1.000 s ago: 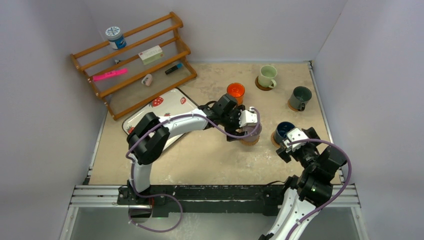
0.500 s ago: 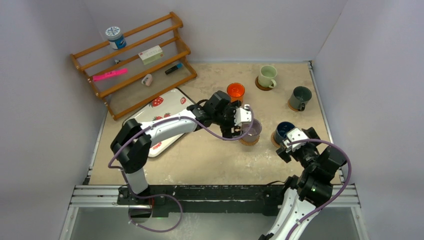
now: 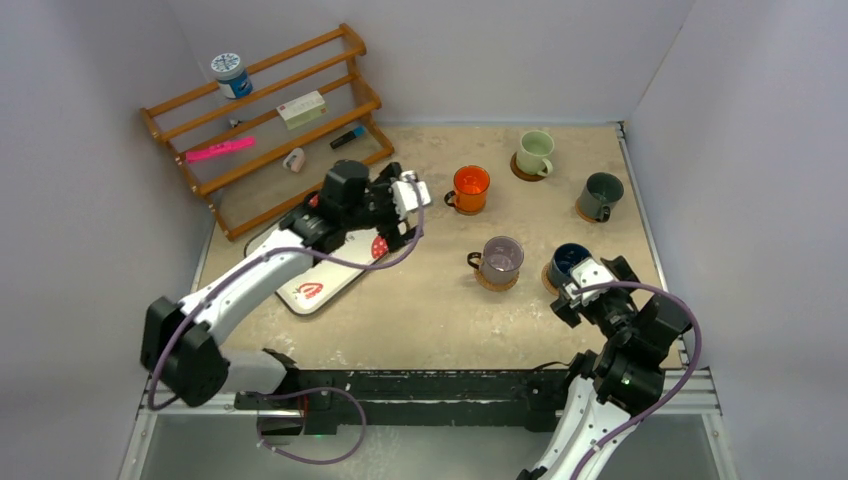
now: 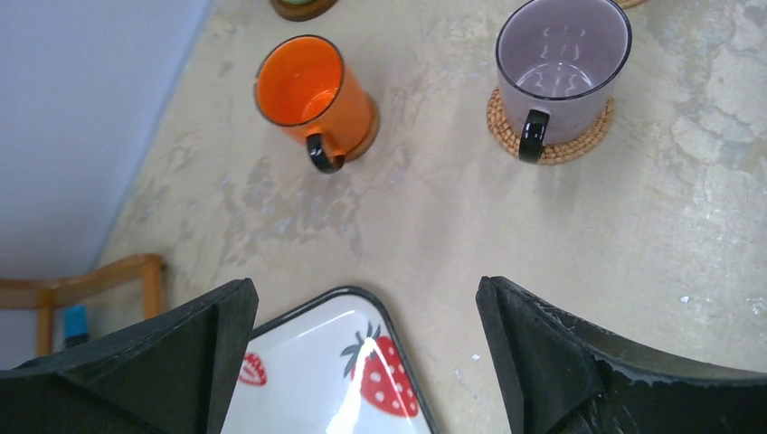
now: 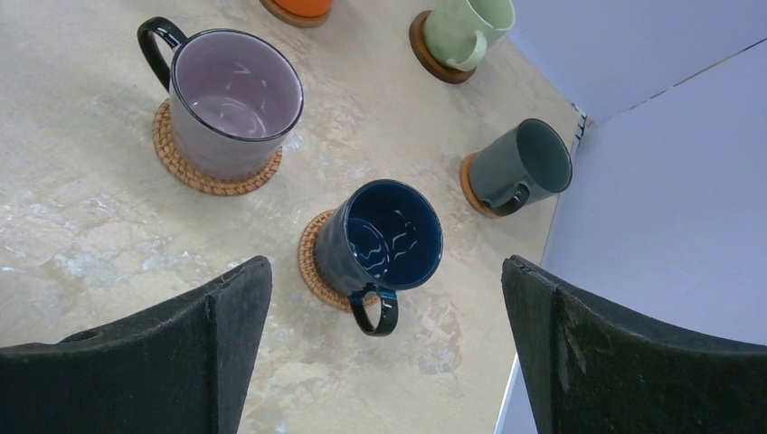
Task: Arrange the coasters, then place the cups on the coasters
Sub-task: Place the cup on the coaster, then reset both arms
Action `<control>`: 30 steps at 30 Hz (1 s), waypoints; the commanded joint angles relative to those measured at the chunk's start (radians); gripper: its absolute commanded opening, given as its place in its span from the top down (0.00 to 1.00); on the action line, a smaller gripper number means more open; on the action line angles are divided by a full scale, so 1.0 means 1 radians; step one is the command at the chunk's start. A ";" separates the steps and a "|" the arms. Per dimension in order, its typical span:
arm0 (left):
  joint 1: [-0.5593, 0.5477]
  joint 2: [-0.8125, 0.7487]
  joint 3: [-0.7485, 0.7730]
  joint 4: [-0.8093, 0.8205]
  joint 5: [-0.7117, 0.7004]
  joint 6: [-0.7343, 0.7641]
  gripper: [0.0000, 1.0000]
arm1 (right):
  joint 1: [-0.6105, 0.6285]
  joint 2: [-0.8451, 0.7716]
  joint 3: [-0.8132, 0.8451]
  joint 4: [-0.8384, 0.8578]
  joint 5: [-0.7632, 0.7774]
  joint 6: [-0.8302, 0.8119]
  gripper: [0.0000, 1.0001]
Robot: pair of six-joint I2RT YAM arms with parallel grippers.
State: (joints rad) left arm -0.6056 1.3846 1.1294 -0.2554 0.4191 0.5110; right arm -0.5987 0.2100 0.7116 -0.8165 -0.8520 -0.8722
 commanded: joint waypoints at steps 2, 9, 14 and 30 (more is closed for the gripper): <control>0.059 -0.196 -0.149 0.092 -0.071 -0.028 0.00 | -0.004 -0.010 -0.001 -0.018 -0.036 -0.020 0.01; 0.209 -0.359 -0.268 0.094 -0.097 -0.057 0.00 | -0.004 -0.012 0.000 -0.019 -0.040 -0.020 0.01; 0.349 -0.441 -0.354 0.115 -0.076 -0.085 0.00 | -0.004 -0.004 -0.002 0.009 -0.023 0.014 0.01; 0.987 -0.386 -0.431 0.185 0.349 -0.152 0.00 | -0.004 0.158 0.028 0.105 0.001 0.165 0.01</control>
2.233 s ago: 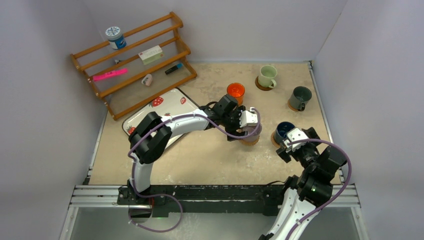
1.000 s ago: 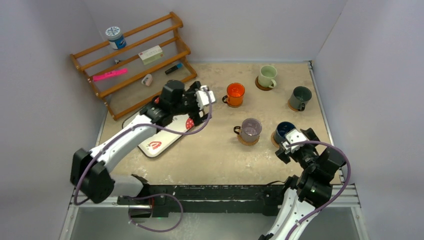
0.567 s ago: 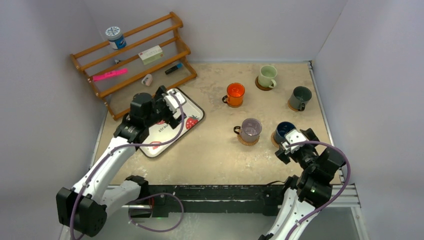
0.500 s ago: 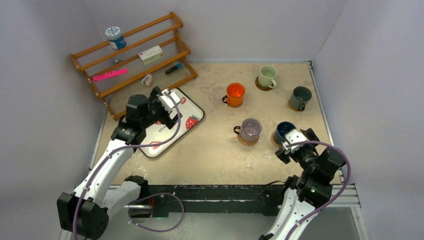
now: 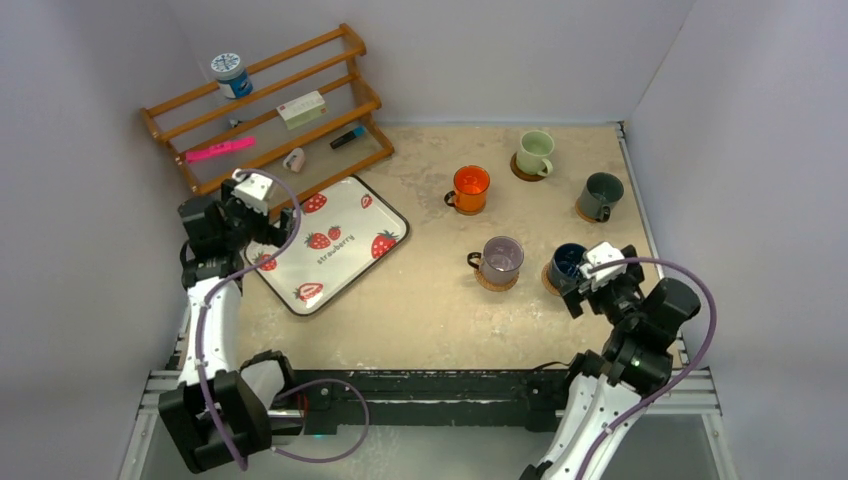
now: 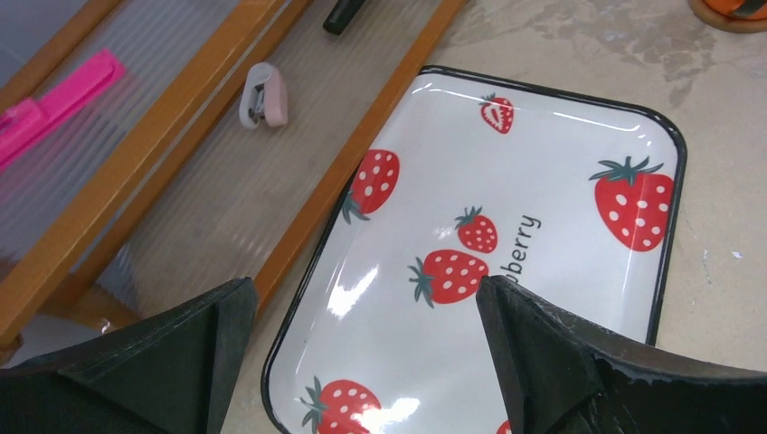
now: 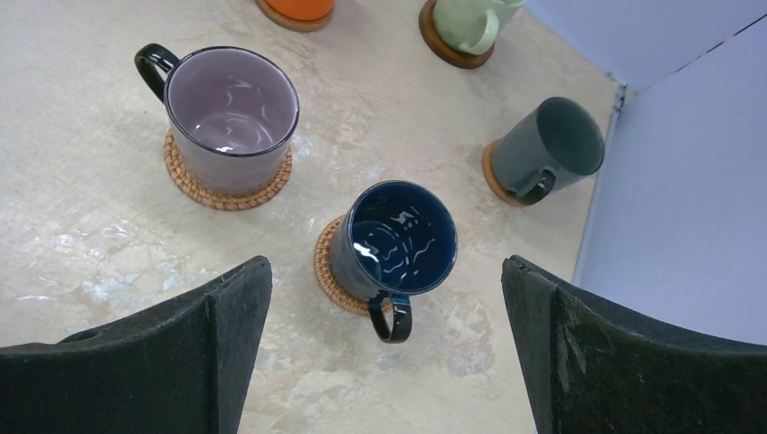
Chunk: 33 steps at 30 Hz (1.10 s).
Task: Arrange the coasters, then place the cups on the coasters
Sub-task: Reset both arms
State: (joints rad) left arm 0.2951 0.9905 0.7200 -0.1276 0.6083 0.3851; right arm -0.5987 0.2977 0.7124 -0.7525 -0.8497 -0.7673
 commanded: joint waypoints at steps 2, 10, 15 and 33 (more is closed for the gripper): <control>0.093 -0.004 -0.044 0.074 0.140 -0.022 0.00 | -0.005 0.119 0.032 0.071 0.014 0.095 0.01; -0.072 -0.031 -0.036 0.090 -0.154 -0.048 0.00 | -0.001 0.324 0.123 0.140 0.046 0.189 0.01; -0.208 0.042 0.032 0.041 -0.275 -0.065 0.00 | 0.074 0.396 0.189 0.193 0.138 0.264 0.01; -0.442 -0.049 -0.019 -0.017 -0.345 0.046 0.00 | 0.880 0.339 0.137 0.318 0.615 0.477 0.01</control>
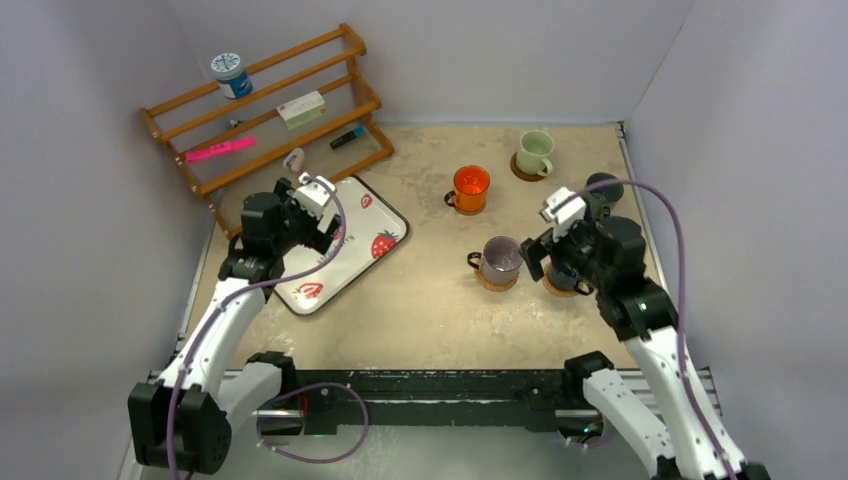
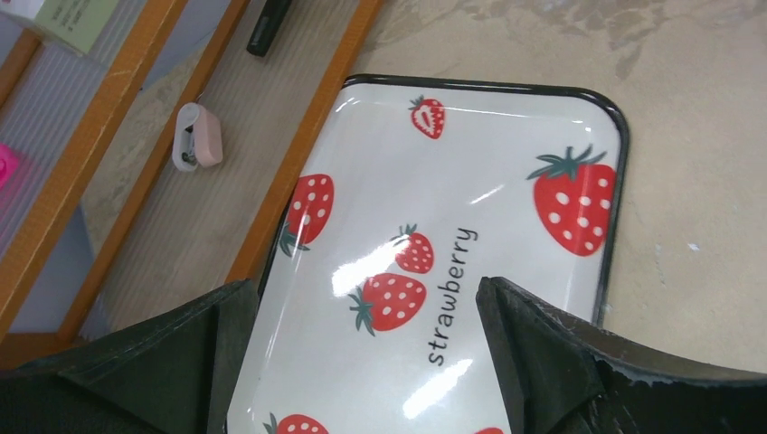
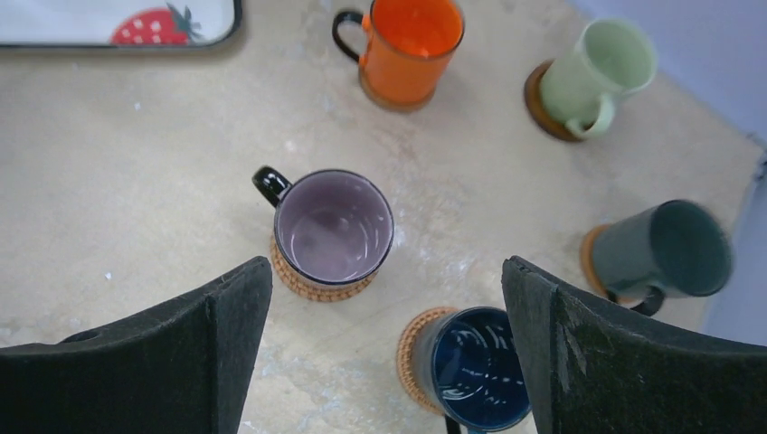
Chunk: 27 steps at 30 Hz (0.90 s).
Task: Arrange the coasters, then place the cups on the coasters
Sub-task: Reset both arms
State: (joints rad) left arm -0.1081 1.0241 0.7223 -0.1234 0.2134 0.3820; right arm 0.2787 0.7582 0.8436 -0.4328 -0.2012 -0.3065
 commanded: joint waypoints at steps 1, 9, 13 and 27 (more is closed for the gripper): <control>-0.047 -0.100 -0.018 -0.039 0.067 0.055 0.00 | 0.002 -0.143 0.006 -0.030 -0.051 0.009 0.01; -0.051 -0.337 -0.021 -0.187 0.343 0.092 0.00 | 0.001 -0.407 -0.092 -0.006 -0.029 0.013 0.01; -0.050 -0.484 -0.047 -0.192 0.318 0.089 0.00 | 0.001 -0.500 -0.117 0.001 -0.033 0.028 0.01; -0.050 -0.716 -0.077 -0.258 0.305 0.054 0.00 | 0.001 -0.757 -0.162 0.003 -0.138 0.090 0.01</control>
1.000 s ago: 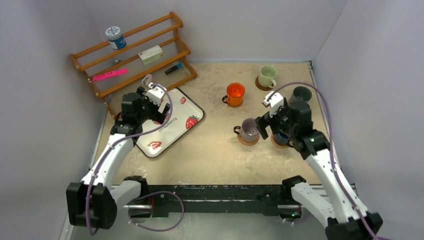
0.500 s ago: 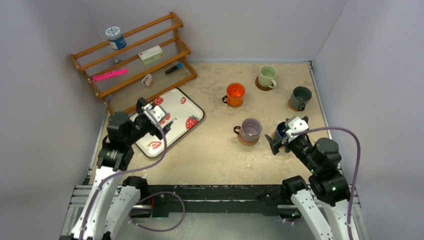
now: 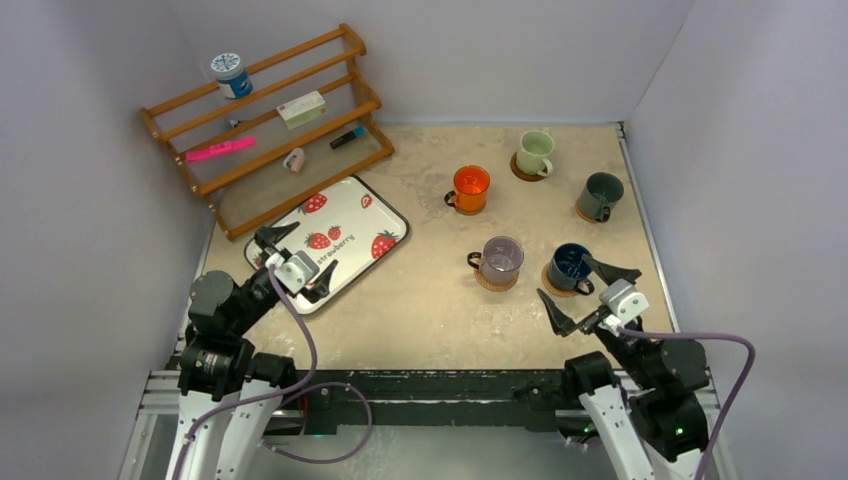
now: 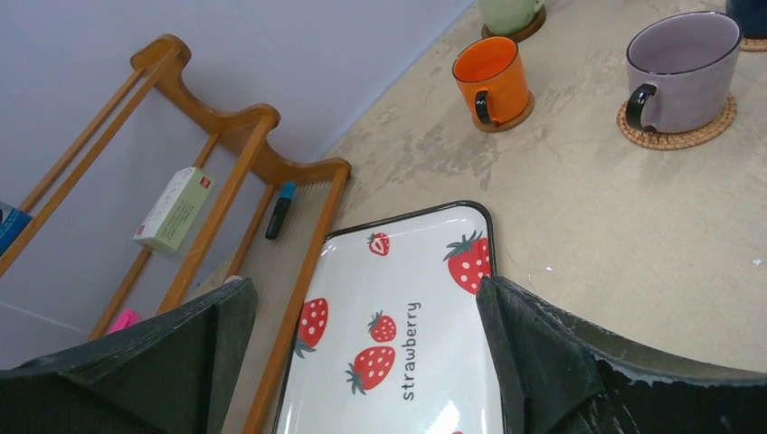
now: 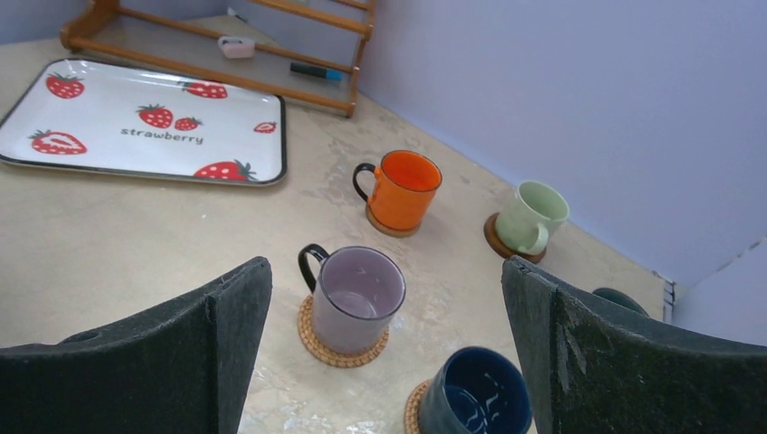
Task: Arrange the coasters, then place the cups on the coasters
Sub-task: Reset both arms
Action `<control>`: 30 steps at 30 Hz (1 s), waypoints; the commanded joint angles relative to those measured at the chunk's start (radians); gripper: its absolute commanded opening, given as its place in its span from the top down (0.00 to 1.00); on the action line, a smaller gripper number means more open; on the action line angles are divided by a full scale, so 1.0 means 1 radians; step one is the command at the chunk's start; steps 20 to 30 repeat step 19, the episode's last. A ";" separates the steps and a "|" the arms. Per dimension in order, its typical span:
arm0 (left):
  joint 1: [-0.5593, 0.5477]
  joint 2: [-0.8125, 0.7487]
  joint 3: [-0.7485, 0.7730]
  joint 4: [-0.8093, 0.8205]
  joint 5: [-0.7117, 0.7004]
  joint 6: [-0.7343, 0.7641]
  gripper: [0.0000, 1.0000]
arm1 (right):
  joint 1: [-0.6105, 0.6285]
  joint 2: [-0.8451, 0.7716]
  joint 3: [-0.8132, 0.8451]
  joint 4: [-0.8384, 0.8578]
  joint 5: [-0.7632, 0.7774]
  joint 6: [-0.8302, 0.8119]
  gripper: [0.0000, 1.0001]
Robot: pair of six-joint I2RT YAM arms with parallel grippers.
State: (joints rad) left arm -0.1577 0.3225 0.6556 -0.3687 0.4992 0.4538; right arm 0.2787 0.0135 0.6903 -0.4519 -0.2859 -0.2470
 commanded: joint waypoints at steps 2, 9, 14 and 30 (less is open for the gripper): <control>0.000 -0.022 -0.018 -0.014 0.031 -0.012 0.00 | 0.001 -0.012 -0.006 0.022 -0.055 0.035 0.01; 0.000 -0.056 -0.027 -0.037 0.072 0.015 0.00 | 0.001 -0.012 -0.008 0.018 -0.056 0.043 0.01; 0.001 -0.049 -0.034 -0.056 0.118 0.042 0.00 | 0.000 -0.012 0.002 0.014 -0.020 0.066 0.01; 0.007 -0.047 -0.033 -0.076 0.148 0.063 0.00 | 0.001 -0.012 0.012 0.004 -0.039 0.054 0.01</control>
